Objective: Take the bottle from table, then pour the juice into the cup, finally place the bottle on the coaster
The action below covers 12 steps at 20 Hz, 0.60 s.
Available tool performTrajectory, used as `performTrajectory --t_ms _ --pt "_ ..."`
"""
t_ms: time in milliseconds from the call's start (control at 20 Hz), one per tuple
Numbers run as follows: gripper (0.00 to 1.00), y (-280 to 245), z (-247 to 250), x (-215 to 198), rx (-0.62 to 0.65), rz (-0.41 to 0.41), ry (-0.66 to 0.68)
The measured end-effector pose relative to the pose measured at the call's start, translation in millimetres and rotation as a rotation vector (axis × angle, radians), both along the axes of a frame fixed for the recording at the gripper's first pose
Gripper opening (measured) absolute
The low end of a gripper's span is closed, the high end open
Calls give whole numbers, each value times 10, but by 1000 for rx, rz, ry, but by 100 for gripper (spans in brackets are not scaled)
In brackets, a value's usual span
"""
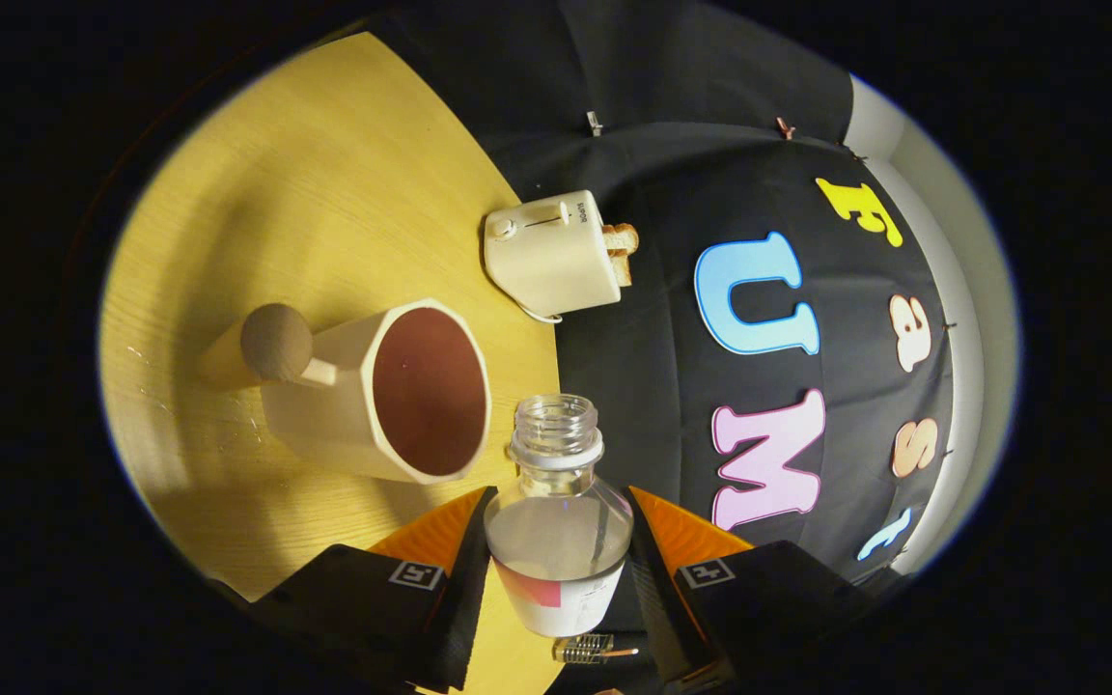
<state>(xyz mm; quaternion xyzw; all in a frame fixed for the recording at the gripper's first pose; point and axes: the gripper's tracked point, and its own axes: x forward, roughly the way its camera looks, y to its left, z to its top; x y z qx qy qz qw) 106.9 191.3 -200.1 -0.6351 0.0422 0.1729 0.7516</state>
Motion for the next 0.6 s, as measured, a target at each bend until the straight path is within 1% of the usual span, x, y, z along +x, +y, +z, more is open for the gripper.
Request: performTrajectory --t_ms 400,600 --pt "73 5 -110 54 -133 43 -14" --pt "73 22 -110 63 -204 89 -32"
